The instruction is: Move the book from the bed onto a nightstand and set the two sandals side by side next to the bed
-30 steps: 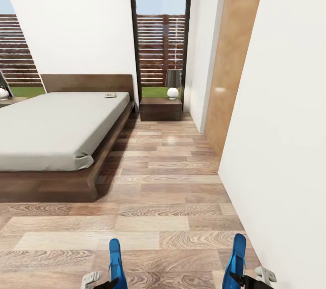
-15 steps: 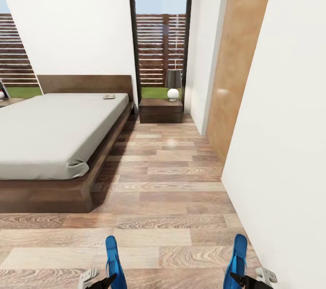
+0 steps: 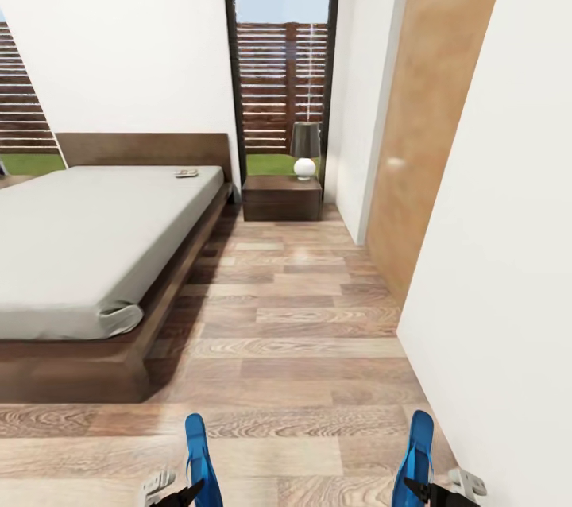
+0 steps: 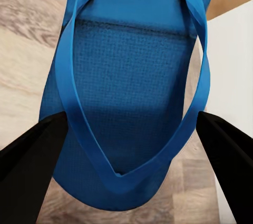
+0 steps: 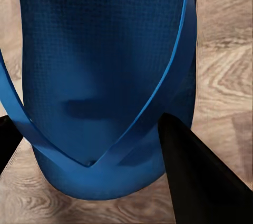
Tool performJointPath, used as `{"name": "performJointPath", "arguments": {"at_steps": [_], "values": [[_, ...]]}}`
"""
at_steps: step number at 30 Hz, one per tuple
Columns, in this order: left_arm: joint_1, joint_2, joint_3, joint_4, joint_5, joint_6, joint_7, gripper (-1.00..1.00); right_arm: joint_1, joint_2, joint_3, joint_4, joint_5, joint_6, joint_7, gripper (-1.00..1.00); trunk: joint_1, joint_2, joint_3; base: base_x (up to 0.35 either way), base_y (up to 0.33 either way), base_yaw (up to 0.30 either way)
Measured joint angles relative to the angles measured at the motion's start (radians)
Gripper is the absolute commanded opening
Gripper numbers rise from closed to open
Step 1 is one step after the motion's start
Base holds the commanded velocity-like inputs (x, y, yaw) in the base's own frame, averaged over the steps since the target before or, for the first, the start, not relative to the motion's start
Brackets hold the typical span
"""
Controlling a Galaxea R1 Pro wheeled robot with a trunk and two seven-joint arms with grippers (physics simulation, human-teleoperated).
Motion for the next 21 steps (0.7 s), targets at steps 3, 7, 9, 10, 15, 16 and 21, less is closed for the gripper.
{"name": "performJointPath", "arguments": {"at_steps": [3,7,9,10,15,16,21], "values": [[0.000,0.000,0.000,0.000,0.000,0.000,0.000,-1.00,0.000,0.000,0.000,0.000,0.000,-0.001,-0.001,-1.00,0.000,0.000,0.000,0.330,0.000,0.000],[0.000,0.000,0.000,0.000,0.000,0.000,0.002,-1.00,0.000,0.000,0.000,0.000,0.000,-0.001,-0.001,-1.00,0.000,0.000,0.000,0.330,0.000,0.000],[0.000,0.000,0.000,0.000,0.000,0.000,0.002,-1.00,0.000,0.000,0.000,0.000,0.000,-0.002,-0.003,-1.00,0.000,0.000,0.000,0.330,0.000,0.000],[0.000,0.000,0.000,0.000,0.000,0.000,0.001,-1.00,0.000,0.000,0.000,0.000,0.000,-0.002,-0.003,-1.00,0.000,0.000,0.000,0.330,0.000,0.000],[0.000,0.000,0.000,0.000,0.000,0.001,0.001,-1.00,0.000,0.000,0.000,0.000,0.000,-0.002,-0.007,-1.00,0.000,0.000,0.000,0.330,0.000,0.000],[0.000,0.000,0.000,0.000,0.000,0.001,0.001,-1.00,0.000,0.000,0.000,0.000,0.000,-0.002,-0.006,-1.00,0.000,0.000,0.000,0.330,0.000,0.000],[0.000,-0.001,0.000,0.000,0.000,0.001,0.002,-1.00,0.000,0.001,0.000,0.000,0.000,-0.002,-0.008,-1.00,0.000,0.000,0.000,0.330,0.000,0.000]]}}
